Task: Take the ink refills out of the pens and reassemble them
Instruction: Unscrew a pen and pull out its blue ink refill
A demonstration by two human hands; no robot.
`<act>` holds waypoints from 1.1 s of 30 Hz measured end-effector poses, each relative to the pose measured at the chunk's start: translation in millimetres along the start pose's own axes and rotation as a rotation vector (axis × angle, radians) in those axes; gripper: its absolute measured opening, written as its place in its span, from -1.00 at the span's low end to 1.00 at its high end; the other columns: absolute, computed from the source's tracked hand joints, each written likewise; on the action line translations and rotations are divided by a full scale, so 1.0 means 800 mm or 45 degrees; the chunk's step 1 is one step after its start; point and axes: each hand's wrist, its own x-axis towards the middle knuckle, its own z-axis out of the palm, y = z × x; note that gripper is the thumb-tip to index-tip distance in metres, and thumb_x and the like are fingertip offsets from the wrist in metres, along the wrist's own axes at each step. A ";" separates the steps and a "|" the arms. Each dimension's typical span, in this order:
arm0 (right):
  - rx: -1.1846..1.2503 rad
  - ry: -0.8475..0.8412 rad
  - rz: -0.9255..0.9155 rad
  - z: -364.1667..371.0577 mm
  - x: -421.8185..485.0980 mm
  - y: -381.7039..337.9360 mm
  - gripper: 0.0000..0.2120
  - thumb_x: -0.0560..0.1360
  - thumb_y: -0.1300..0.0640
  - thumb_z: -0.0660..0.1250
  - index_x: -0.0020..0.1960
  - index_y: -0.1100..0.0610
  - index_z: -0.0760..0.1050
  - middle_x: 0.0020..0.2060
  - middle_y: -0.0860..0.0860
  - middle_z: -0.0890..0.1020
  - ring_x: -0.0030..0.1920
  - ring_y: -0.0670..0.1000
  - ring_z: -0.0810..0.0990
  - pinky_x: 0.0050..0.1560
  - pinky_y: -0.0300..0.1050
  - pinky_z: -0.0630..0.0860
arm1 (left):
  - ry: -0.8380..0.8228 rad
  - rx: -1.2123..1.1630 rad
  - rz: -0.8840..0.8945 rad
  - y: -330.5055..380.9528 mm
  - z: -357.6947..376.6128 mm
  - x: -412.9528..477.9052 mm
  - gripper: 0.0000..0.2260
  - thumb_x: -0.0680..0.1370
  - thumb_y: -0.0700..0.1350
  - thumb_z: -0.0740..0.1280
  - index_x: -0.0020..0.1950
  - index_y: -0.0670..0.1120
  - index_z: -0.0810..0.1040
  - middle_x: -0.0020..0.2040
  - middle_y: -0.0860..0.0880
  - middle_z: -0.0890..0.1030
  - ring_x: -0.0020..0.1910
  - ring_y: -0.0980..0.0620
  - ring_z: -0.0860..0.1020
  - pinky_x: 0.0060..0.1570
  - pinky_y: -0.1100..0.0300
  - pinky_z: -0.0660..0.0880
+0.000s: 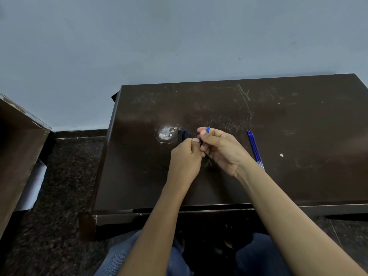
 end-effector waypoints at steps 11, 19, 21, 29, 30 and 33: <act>0.029 0.060 0.032 -0.002 0.003 0.006 -0.86 0.57 0.34 0.20 0.08 0.27 0.50 -0.21 0.08 0.61 -0.29 -0.05 0.61 -0.31 -0.24 0.54 | -0.054 -0.011 -0.036 -0.001 0.004 -0.001 -0.81 0.61 0.01 0.19 0.02 -0.10 0.48 -0.11 0.04 0.61 -0.23 0.17 0.51 -0.30 0.31 0.37; 0.057 0.114 0.052 -0.006 0.001 0.003 -0.80 0.56 0.41 0.16 0.12 0.28 0.47 -0.17 0.09 0.64 -0.44 -0.04 0.49 -0.47 -0.21 0.46 | -0.086 -0.008 -0.064 0.003 0.009 -0.001 -0.77 0.65 -0.08 0.08 -0.06 -0.09 0.48 -0.25 0.00 0.63 -0.43 0.21 0.49 -0.43 0.43 0.36; 0.019 0.085 0.072 -0.007 0.002 0.002 -0.79 0.58 0.38 0.12 0.12 0.25 0.47 -0.14 0.07 0.65 -0.40 -0.06 0.50 -0.45 -0.26 0.44 | -0.096 -0.012 -0.088 0.004 0.008 -0.001 -0.76 0.66 -0.08 0.05 -0.05 -0.08 0.48 -0.23 -0.02 0.66 -0.39 0.20 0.49 -0.38 0.35 0.34; -0.008 0.081 0.096 -0.014 0.008 0.010 -0.79 0.54 0.40 0.20 0.12 0.25 0.51 -0.15 0.09 0.62 -0.29 -0.07 0.56 -0.34 -0.29 0.54 | -0.137 -0.007 -0.134 -0.002 0.005 0.002 -0.82 0.66 -0.05 0.08 0.08 -0.07 0.44 -0.12 -0.04 0.68 -0.28 0.13 0.52 -0.29 0.25 0.39; 0.018 0.067 0.102 -0.015 0.010 0.009 -0.74 0.55 0.42 0.16 0.17 0.25 0.49 -0.07 0.08 0.65 -0.24 -0.07 0.59 -0.28 -0.28 0.55 | -0.130 -0.005 -0.145 -0.003 0.005 0.003 -0.81 0.65 -0.04 0.09 0.09 -0.09 0.44 -0.11 -0.05 0.68 -0.27 0.10 0.52 -0.25 0.21 0.41; 0.061 0.018 0.126 -0.016 0.011 0.010 -0.74 0.57 0.39 0.15 0.21 0.27 0.46 -0.04 0.08 0.65 -0.29 -0.08 0.57 -0.29 -0.24 0.52 | -0.116 -0.033 -0.147 -0.004 0.005 0.003 -0.81 0.65 -0.05 0.10 0.09 -0.10 0.46 -0.08 -0.06 0.68 -0.22 0.06 0.53 -0.15 0.15 0.48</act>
